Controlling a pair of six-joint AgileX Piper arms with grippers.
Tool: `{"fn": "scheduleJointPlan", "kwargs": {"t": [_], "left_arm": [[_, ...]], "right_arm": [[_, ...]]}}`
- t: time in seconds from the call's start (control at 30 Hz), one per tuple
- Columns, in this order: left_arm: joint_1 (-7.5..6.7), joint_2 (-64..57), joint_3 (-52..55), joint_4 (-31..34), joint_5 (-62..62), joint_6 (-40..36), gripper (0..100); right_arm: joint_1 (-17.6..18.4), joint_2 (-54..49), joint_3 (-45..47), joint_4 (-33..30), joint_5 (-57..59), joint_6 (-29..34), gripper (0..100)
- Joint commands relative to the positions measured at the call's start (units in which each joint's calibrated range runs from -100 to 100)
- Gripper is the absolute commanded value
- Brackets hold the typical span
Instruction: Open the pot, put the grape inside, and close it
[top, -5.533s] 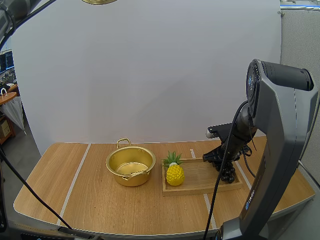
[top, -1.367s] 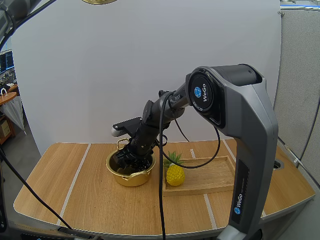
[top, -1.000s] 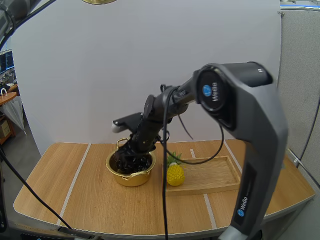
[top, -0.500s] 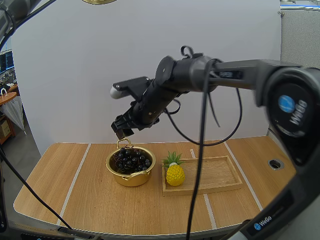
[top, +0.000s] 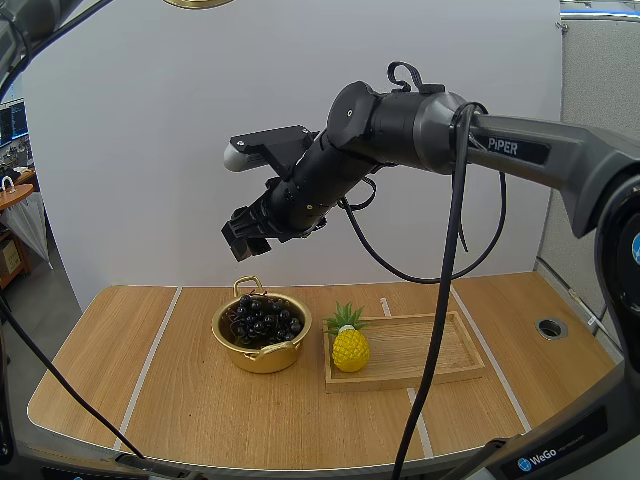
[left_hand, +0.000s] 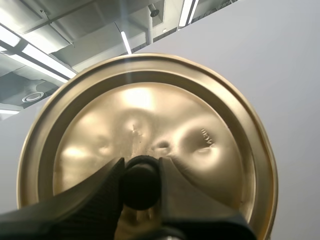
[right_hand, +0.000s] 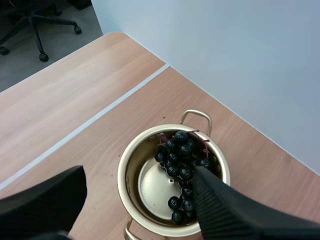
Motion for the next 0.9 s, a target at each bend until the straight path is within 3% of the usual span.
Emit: {"fn": "scheduleJointPlan", "kwargs": {"t": [0.0,0.03,0.1,0.13,0.17,0.6,0.87], "left_arm": [[-0.15,-0.4,-0.6,0.0,-2.4,-0.7,0],[-0.15,-0.4,-0.6,0.0,-2.4,-0.7,0],[-0.15,-0.4,-0.6,0.0,-2.4,-0.7,0],[-0.15,-0.4,-0.6,0.0,-2.4,-0.7,0],[-0.15,-0.4,-0.6,0.0,-2.4,-0.7,0],[-0.15,-0.4,-0.6,0.0,-2.4,-0.7,0],[-0.15,-0.4,-0.6,0.0,-2.4,-0.7,0]], "right_arm": [[-0.2,-0.2,0.1,-0.1,-2.5,0.1,100],[-0.2,-0.2,0.1,-0.1,-3.0,0.1,86],[-0.2,-0.2,0.1,0.3,-2.8,0.0,43],[-0.2,-0.2,0.1,0.4,-2.8,0.0,15],[-0.2,-0.2,0.1,0.4,-2.8,0.0,0],[-0.2,0.1,0.1,0.9,-5.4,-0.1,0],[1.2,9.6,0.1,2.0,-14.1,-1.7,0]]}}
